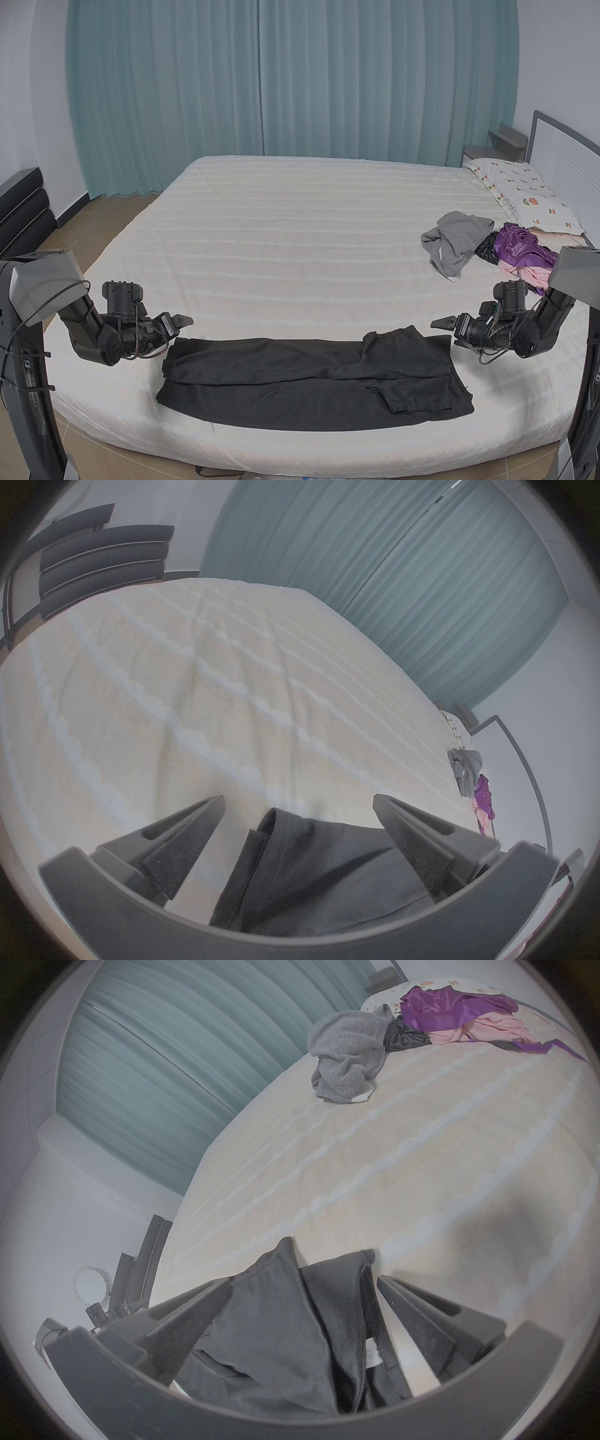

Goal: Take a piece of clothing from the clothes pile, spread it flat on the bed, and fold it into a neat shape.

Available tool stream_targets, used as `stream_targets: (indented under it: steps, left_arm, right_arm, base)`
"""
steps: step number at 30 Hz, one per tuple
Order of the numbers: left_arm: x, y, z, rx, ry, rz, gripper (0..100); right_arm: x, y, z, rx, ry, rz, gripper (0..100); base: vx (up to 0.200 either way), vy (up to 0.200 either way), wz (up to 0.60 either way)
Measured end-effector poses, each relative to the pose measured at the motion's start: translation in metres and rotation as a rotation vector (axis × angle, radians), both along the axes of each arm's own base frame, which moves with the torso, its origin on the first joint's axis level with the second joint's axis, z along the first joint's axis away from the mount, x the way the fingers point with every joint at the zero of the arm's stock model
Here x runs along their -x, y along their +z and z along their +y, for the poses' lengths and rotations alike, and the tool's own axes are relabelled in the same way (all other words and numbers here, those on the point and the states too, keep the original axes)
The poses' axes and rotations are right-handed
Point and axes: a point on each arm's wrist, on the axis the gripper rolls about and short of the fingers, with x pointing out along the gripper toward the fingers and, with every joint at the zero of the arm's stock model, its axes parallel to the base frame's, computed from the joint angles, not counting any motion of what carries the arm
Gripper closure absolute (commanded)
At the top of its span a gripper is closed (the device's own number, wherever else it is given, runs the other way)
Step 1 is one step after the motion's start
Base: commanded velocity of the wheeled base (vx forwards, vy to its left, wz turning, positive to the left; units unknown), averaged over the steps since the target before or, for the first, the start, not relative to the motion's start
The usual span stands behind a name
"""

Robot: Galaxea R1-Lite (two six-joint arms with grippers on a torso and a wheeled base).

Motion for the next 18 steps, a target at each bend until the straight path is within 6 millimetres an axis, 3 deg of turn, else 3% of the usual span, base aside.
stream_targets:
  steps: [4,5,18]
  left_arm:
    - [-0.008,-0.009,-0.007,-0.005,-0.016,0.010,0]
    - [-0.009,-0.011,-0.010,-0.008,-0.021,0.013,100]
    - [-0.017,-0.019,-0.012,-0.033,0.024,0.010,100]
  right_arm:
    - [-0.006,-0.005,-0.004,0.003,-0.021,0.010,0]
    - [-0.008,-0.007,-0.005,0.010,-0.030,0.011,0]
    - [-0.018,-0.023,-0.003,0.031,-0.045,0.026,0]
  base:
    - [0.000,0.000,0.00]
    - [0.000,0.000,0.00]
    - [0.000,0.000,0.00]
